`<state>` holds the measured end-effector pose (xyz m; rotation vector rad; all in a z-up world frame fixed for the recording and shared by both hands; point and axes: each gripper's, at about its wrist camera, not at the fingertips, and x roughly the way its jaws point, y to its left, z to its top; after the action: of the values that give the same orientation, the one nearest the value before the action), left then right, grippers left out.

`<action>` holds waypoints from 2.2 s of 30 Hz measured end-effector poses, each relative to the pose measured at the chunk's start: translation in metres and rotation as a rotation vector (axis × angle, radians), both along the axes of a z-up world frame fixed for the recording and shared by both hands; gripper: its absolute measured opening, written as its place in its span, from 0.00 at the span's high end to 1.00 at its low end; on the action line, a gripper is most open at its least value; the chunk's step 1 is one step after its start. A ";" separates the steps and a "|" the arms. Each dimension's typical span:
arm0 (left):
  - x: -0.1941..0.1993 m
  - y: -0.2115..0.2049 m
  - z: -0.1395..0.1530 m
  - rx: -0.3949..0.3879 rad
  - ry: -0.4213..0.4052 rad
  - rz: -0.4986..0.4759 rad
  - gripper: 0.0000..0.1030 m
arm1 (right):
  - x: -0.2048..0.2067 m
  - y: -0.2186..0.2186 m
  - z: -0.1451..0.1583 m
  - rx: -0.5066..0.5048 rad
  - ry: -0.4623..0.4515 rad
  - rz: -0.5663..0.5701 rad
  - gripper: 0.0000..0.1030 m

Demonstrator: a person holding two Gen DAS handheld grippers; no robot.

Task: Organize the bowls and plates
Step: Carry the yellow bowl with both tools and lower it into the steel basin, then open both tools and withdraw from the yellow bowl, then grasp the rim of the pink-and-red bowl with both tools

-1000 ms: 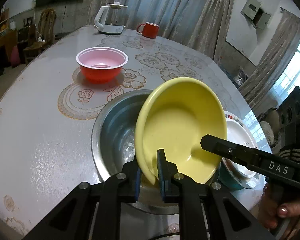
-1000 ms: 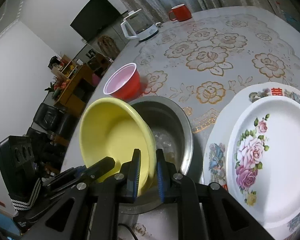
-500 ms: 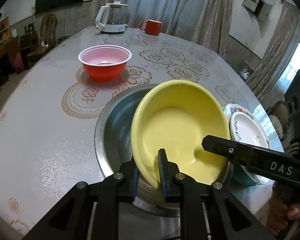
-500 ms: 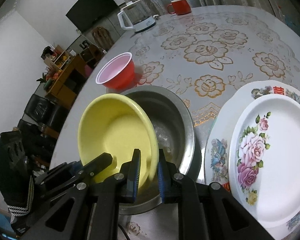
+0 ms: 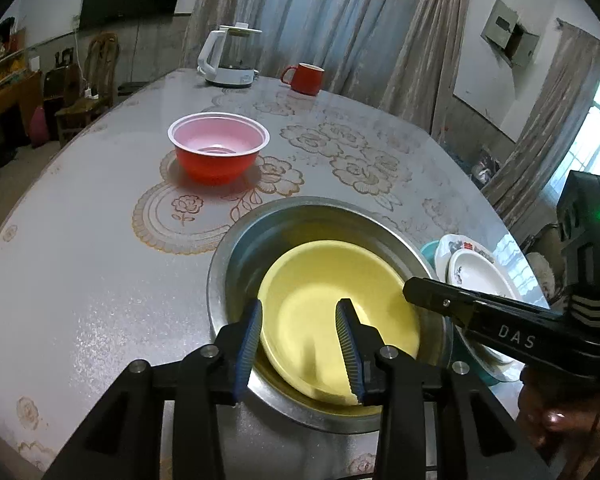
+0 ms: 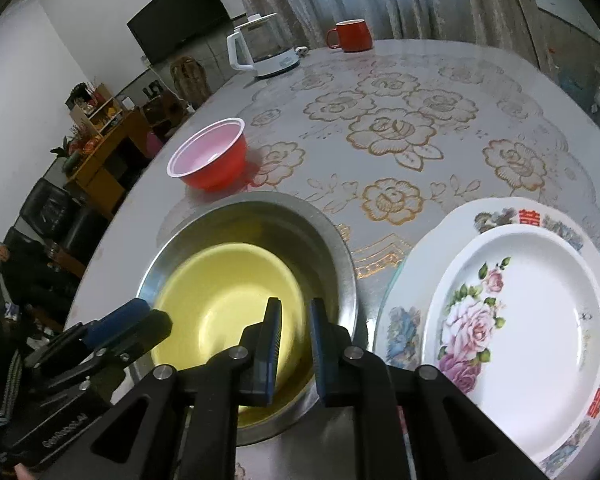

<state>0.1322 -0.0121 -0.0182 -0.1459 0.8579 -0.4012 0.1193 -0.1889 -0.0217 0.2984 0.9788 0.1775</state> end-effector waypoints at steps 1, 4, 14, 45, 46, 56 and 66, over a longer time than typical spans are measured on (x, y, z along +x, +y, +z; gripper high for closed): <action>0.000 0.000 0.000 -0.002 -0.002 0.001 0.63 | 0.000 0.000 0.000 0.004 -0.001 0.002 0.87; -0.004 0.001 0.002 -0.004 -0.012 0.003 0.63 | 0.000 0.002 0.000 0.005 0.000 0.004 0.87; -0.020 0.010 0.017 0.045 -0.090 0.053 0.50 | -0.003 0.027 0.014 0.060 -0.020 0.114 0.85; 0.027 0.068 -0.009 -0.013 0.068 0.240 0.17 | 0.035 0.023 0.025 0.060 -0.025 0.145 0.77; 0.031 0.070 -0.007 -0.015 0.067 0.245 0.16 | 0.039 0.020 0.027 0.048 -0.027 0.138 0.75; 0.090 0.093 0.010 -0.021 0.060 0.302 0.16 | 0.087 0.004 0.030 0.030 -0.001 0.095 0.71; 0.153 0.079 0.008 -0.036 0.093 0.295 0.16 | 0.153 0.022 0.017 0.147 0.062 0.107 0.68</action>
<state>0.2856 0.0665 -0.0106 -0.3225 0.9056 -0.1341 0.2723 -0.1665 -0.0043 0.3881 1.0458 0.3405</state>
